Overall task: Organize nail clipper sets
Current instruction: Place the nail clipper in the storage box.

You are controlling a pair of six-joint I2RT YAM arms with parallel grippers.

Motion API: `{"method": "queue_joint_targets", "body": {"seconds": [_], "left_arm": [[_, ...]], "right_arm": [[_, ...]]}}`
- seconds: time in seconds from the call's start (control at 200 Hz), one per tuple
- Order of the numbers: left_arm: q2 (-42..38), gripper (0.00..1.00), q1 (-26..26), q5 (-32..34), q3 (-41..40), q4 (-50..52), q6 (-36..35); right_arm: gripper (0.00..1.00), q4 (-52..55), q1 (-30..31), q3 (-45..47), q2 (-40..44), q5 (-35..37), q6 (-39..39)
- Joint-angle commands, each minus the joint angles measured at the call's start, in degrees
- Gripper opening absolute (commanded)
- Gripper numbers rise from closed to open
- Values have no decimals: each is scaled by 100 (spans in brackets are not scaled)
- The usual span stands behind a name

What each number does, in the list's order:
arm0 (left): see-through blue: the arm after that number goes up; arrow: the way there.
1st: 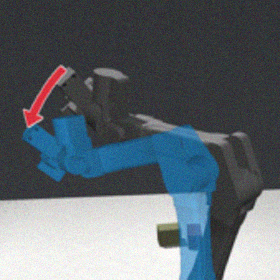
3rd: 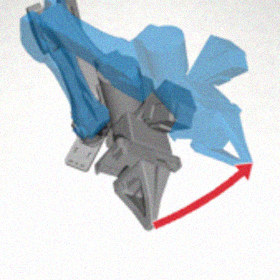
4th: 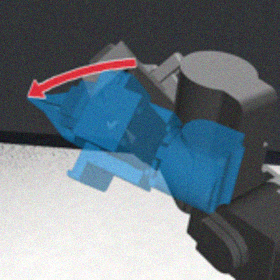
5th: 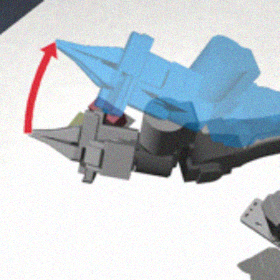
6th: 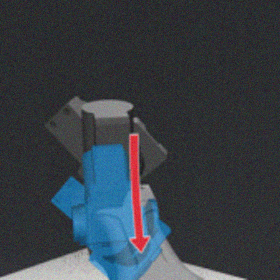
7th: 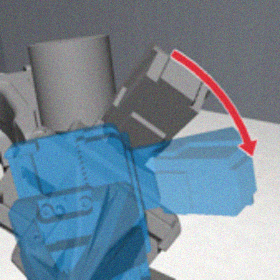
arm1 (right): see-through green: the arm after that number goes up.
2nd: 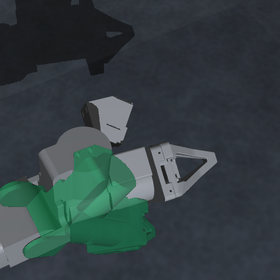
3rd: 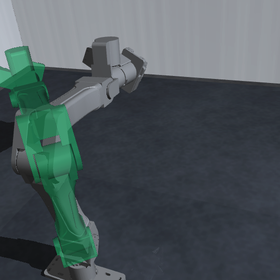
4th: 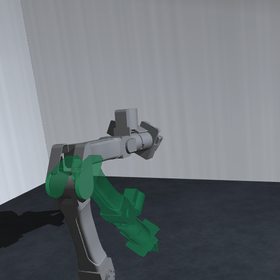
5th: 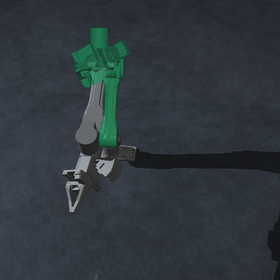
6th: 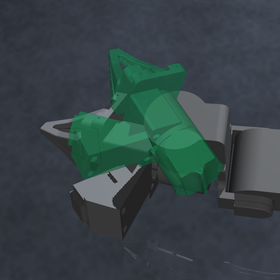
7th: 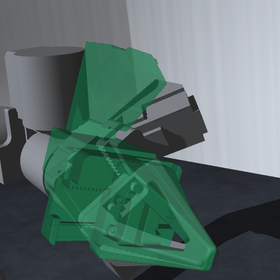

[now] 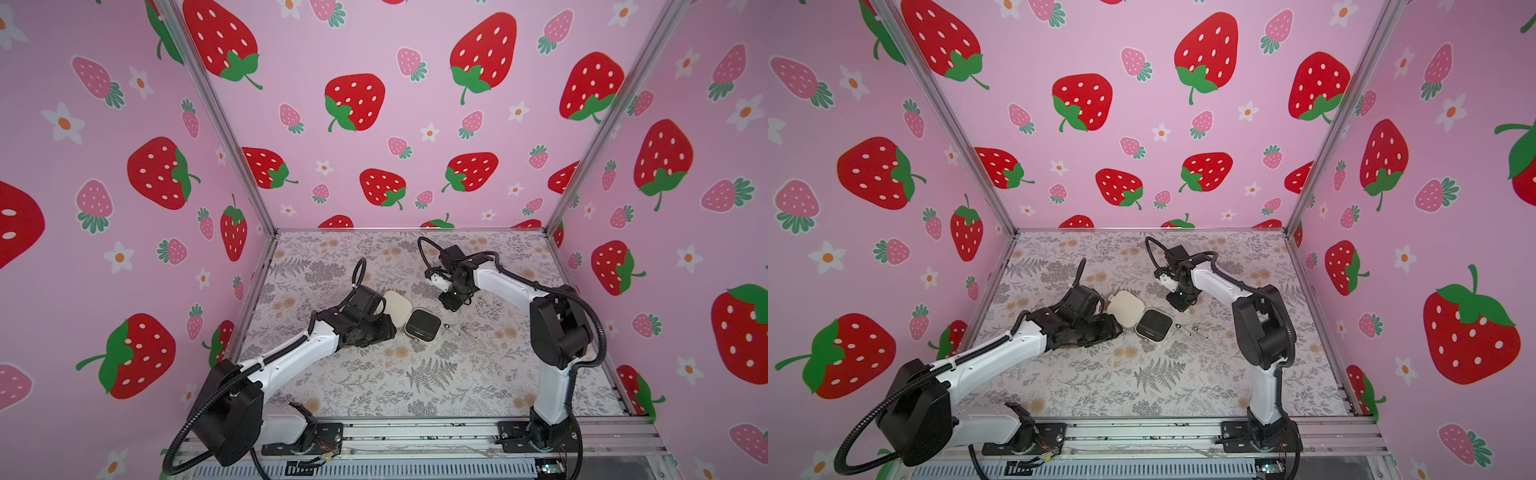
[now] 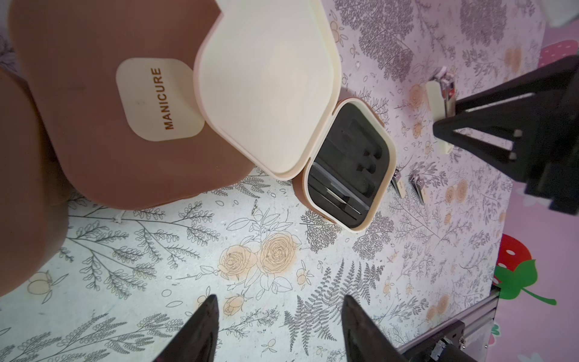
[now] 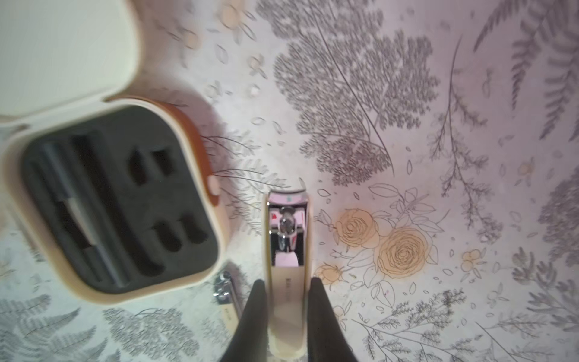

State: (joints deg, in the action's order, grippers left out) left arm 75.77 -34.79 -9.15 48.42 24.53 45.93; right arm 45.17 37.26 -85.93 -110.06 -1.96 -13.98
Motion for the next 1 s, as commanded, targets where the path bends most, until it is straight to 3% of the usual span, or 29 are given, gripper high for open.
{"method": "queue_joint_targets", "body": {"seconds": [0.0,0.425,0.996], "left_arm": [[-130,64,-11,264,128,-2,17],[-371,64,24,332,3,58,42],[-370,64,60,318,14,49,30]], "right_arm": [[6,114,344,-138,171,92,-345],[6,250,1024,-530,-630,112,-193],[5,496,1144,-451,-847,-160,-325]]}}
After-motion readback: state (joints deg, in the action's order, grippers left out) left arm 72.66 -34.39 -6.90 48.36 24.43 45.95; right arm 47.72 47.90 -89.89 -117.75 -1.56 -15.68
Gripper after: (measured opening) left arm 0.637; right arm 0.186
